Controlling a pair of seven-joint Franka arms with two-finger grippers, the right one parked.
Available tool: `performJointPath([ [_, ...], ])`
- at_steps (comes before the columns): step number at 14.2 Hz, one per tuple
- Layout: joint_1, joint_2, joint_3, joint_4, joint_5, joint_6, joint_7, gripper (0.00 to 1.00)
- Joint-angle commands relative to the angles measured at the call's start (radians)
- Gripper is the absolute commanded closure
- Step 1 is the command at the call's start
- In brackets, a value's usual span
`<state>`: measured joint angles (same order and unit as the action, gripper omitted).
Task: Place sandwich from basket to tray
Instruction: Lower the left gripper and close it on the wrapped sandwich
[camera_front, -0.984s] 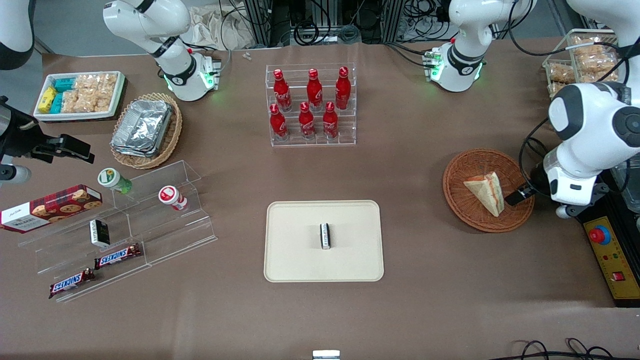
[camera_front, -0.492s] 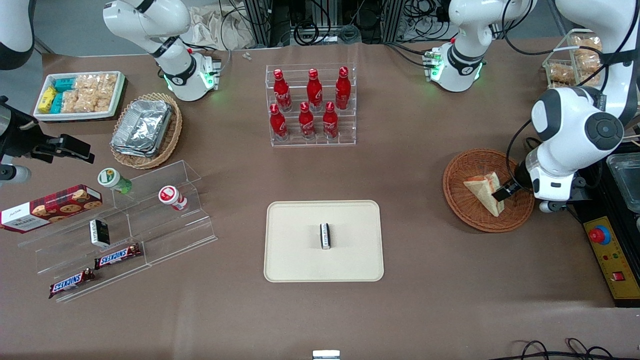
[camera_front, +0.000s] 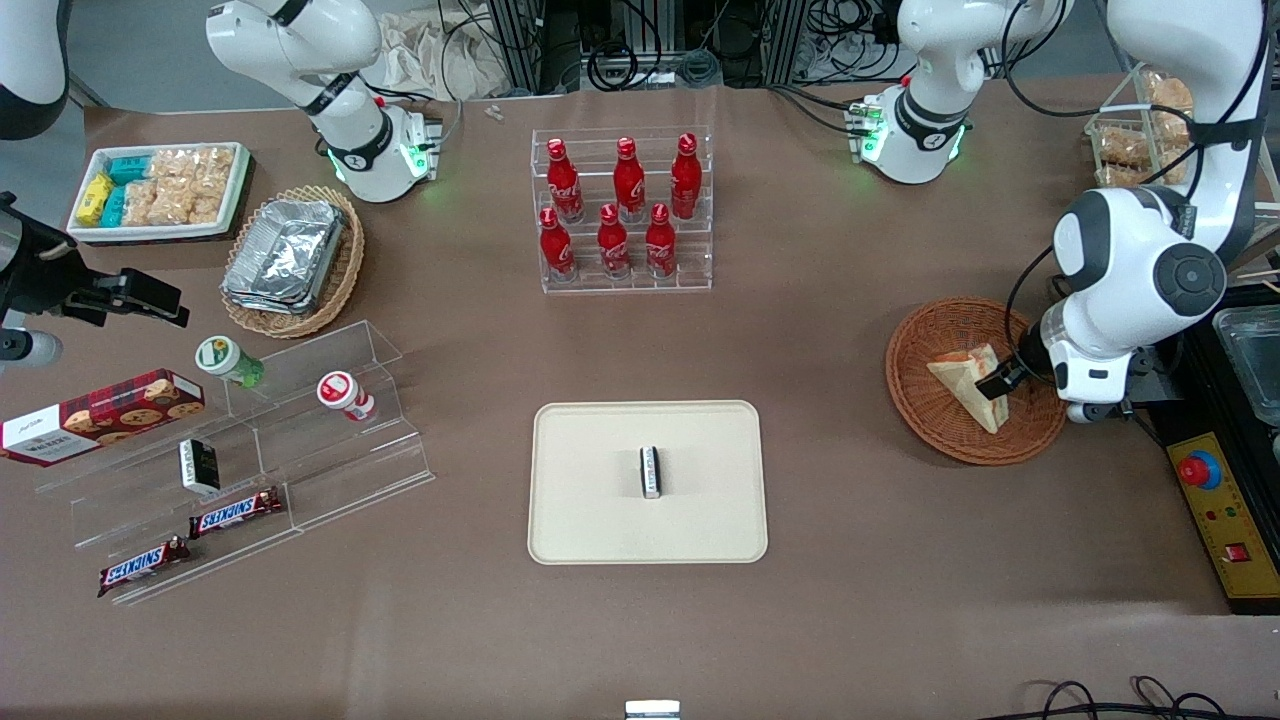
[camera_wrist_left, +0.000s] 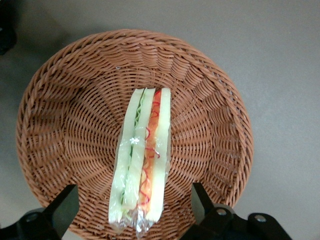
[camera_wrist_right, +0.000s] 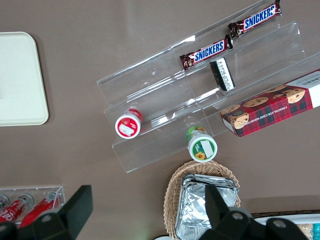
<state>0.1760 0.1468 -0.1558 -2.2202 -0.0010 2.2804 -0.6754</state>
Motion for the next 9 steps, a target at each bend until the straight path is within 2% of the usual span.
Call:
performJointPath([
  [1, 0.003, 0.022, -0.002, -0.019, -0.014, 0.066, -0.019, 0.0],
  [5, 0.0, 0.025, -0.004, -0.078, -0.014, 0.145, -0.052, 0.0],
  [9, 0.0, 0.013, -0.004, -0.121, -0.016, 0.152, -0.053, 0.0],
])
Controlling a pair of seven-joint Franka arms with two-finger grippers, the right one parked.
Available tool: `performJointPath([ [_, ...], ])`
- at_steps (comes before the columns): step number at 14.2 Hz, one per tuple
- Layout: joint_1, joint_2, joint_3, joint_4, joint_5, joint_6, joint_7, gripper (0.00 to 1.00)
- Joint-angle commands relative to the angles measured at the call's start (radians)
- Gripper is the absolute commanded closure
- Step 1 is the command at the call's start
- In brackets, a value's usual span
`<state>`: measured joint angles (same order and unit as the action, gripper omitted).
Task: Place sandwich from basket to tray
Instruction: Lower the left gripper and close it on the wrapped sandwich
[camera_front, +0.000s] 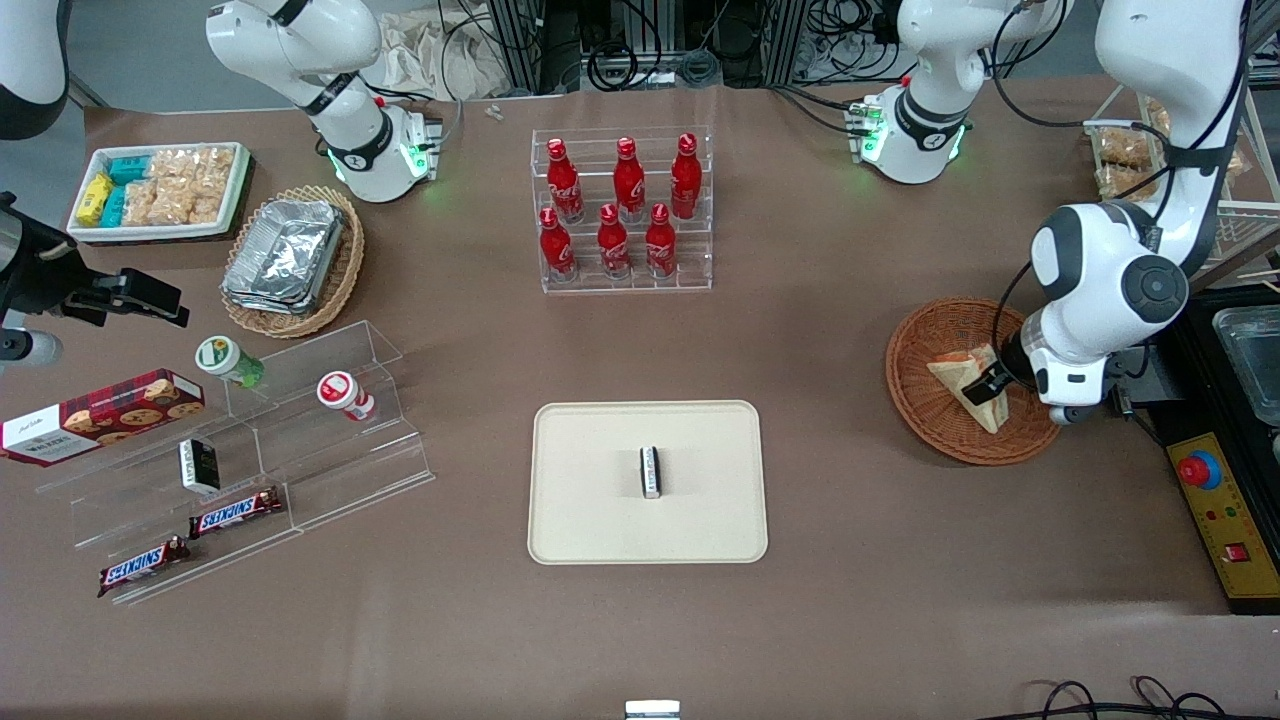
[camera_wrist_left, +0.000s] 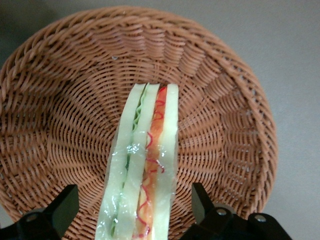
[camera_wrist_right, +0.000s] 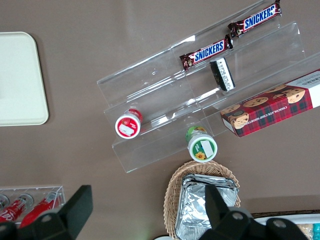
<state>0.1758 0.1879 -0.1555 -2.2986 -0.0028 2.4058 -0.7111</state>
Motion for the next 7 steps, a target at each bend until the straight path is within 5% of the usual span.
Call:
performJointPath([
  [1, 0.001, -0.031, -0.004, -0.05, -0.016, 0.03, -0.018, 0.0],
  [4, -0.005, -0.022, -0.004, -0.093, -0.032, 0.113, -0.018, 0.01],
  [5, -0.006, -0.019, -0.006, -0.096, -0.033, 0.136, -0.016, 0.14],
  [6, -0.009, -0.019, -0.006, -0.094, -0.033, 0.135, -0.018, 0.66],
  [7, -0.012, -0.022, -0.007, -0.094, -0.031, 0.133, -0.04, 1.0],
])
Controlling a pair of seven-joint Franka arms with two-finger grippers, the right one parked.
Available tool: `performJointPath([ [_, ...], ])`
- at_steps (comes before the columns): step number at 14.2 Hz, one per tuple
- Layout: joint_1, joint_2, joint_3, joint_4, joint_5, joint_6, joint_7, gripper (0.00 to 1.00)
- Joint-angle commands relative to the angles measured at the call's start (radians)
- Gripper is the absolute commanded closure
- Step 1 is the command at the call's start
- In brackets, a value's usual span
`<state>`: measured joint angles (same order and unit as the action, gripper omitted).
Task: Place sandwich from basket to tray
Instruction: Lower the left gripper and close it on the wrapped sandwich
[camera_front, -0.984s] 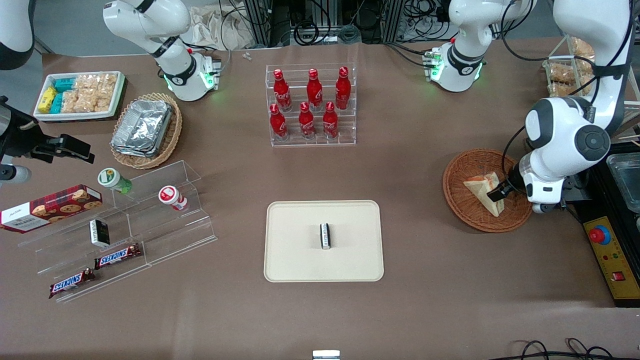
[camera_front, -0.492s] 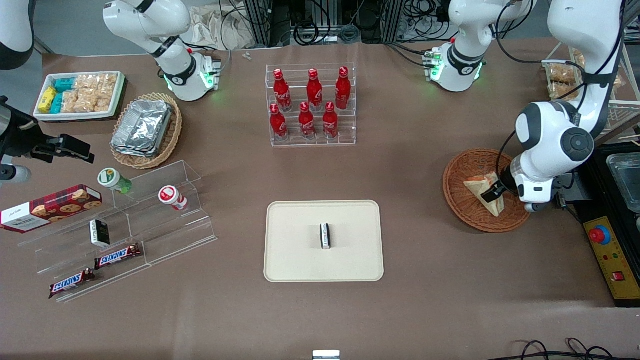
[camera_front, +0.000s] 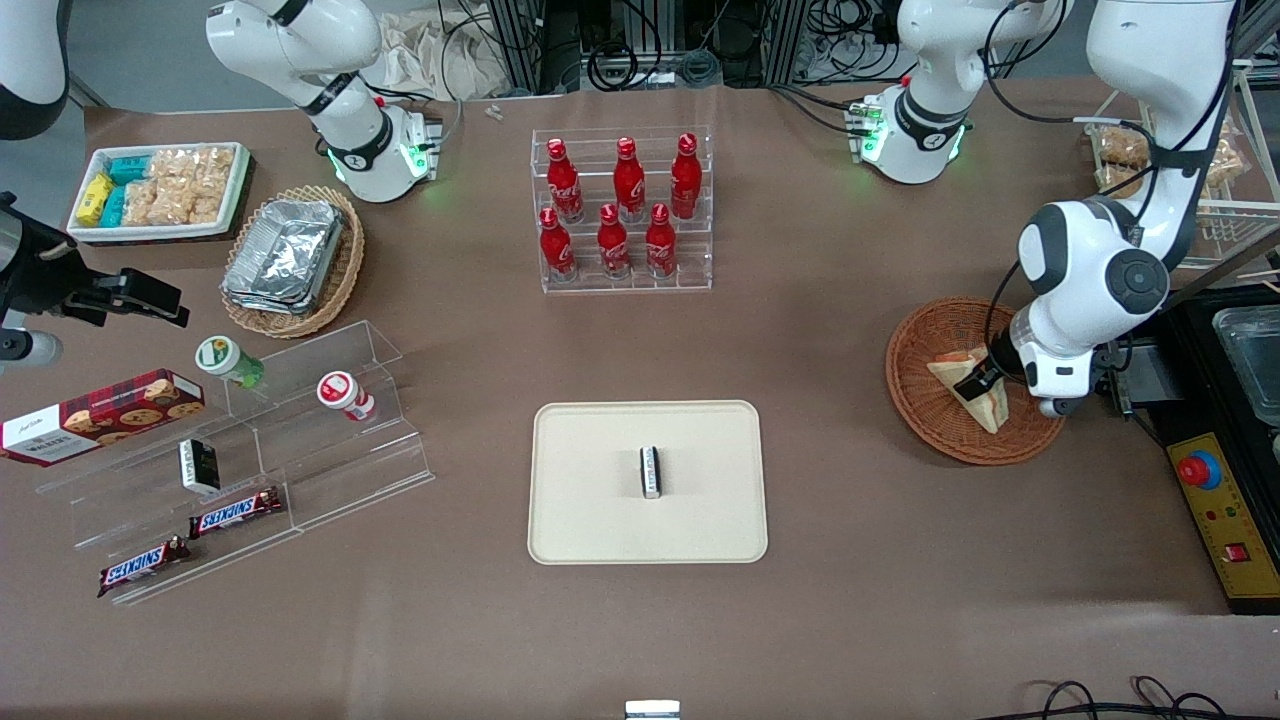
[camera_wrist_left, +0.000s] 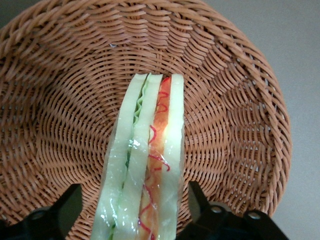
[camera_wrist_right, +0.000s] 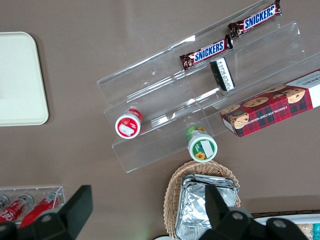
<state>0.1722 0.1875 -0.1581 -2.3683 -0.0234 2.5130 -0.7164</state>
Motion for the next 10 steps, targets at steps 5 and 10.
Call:
performJointPath([
  [5, -0.013, -0.029, -0.008, -0.023, -0.009, 0.018, -0.048, 1.0],
  [10, -0.026, -0.109, -0.011, 0.013, -0.007, -0.103, -0.052, 1.0],
])
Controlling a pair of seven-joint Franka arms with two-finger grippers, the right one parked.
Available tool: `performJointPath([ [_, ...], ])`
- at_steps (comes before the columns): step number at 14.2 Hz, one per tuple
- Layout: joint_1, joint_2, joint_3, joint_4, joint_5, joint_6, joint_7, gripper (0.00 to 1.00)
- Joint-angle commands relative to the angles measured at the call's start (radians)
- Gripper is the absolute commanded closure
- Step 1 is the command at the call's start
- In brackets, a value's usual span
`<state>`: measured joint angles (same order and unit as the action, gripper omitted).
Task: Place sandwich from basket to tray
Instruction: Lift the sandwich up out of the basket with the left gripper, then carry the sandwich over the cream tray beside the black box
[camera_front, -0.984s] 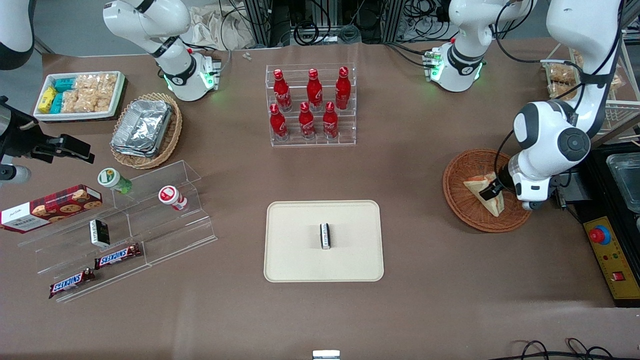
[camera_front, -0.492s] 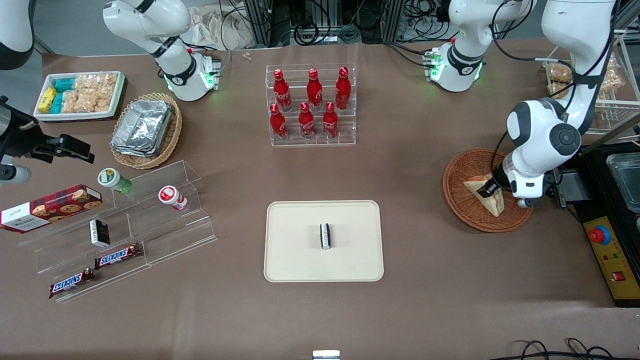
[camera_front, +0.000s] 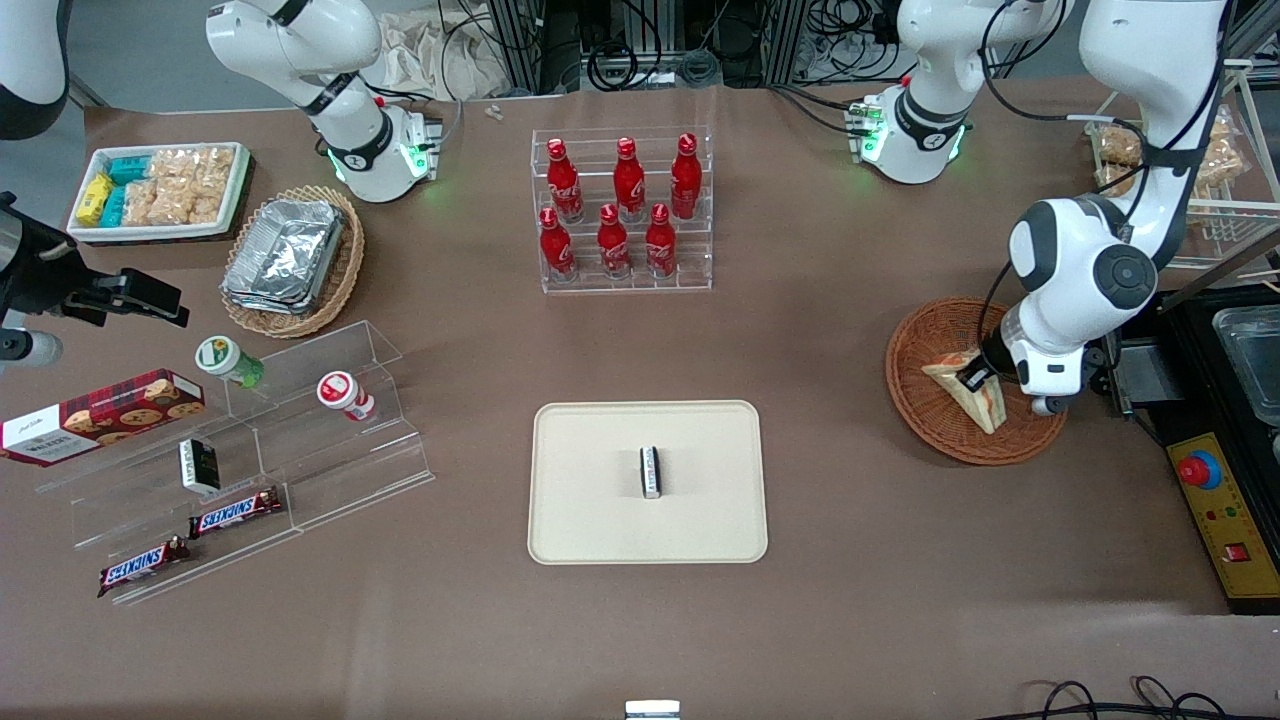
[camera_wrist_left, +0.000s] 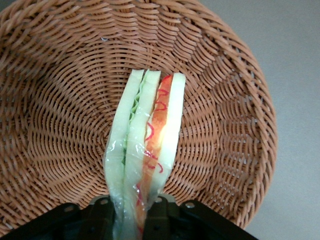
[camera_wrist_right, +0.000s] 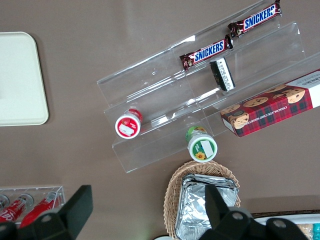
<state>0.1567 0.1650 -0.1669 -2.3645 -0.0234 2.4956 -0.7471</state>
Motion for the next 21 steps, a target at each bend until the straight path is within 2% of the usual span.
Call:
performJointPath([
  [1, -0.011, -0.126, -0.011, 0.051, 0.0, -0.18, -0.011, 1.0],
  [5, -0.011, -0.157, -0.014, 0.438, 0.008, -0.689, 0.104, 1.0],
  [8, -0.011, -0.147, -0.074, 0.681, 0.007, -0.854, 0.242, 1.0],
  [11, -0.022, -0.069, -0.201, 0.871, 0.0, -0.908, 0.291, 1.0],
  [14, -0.071, 0.092, -0.331, 0.994, 0.022, -0.9, 0.267, 1.0],
  [16, -0.147, 0.215, -0.335, 1.024, 0.065, -0.867, 0.207, 1.0],
  [19, -0.265, 0.356, -0.333, 1.016, 0.225, -0.749, 0.042, 1.0],
  [21, -0.302, 0.44, -0.333, 1.016, 0.249, -0.658, -0.044, 1.0],
])
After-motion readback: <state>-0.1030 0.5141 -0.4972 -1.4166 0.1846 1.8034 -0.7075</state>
